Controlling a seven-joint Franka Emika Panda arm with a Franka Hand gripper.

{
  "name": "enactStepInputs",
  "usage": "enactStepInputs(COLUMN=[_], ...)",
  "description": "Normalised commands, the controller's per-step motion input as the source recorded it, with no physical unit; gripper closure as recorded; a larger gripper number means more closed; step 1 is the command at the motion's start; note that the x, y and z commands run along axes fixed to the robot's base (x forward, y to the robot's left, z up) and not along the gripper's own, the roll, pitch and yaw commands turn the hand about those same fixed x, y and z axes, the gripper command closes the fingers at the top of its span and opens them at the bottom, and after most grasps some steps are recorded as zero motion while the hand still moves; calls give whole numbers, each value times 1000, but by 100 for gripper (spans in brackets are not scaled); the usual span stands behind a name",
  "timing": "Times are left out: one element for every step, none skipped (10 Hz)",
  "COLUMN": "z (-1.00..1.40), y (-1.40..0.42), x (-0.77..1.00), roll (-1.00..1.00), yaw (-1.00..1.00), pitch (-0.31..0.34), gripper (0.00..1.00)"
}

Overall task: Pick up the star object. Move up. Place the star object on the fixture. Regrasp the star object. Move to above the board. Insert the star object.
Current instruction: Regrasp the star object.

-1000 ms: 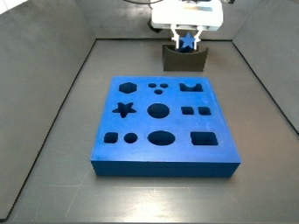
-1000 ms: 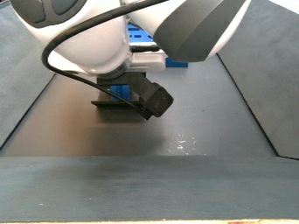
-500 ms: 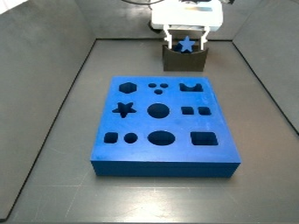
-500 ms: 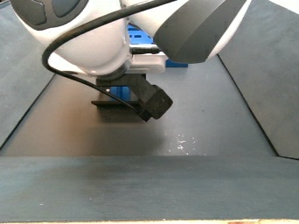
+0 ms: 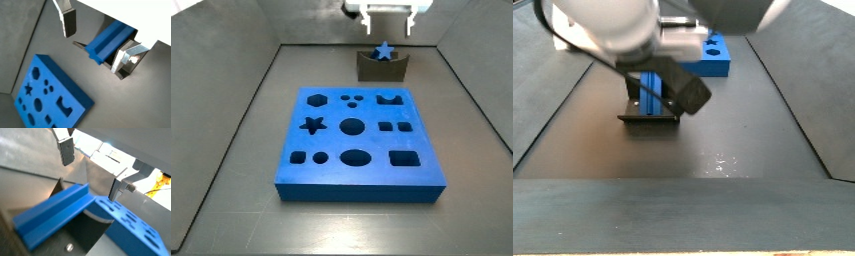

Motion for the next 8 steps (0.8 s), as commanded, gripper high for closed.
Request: enactStepInputs(z=[734, 558, 319, 869, 706, 611, 356, 153], y=[10, 12, 10, -828, -788, -713, -519, -363], x=[-35, -31, -29, -121, -108, -110, -110, -85], roll=[43, 45, 46, 1000, 1000, 1000, 1000, 1000], yaw=[5, 2, -5, 17, 16, 16, 14, 14], pitch=[48, 60, 73, 70, 65, 58, 48, 45], gripper=[0, 0, 0, 0, 0, 0, 0, 0])
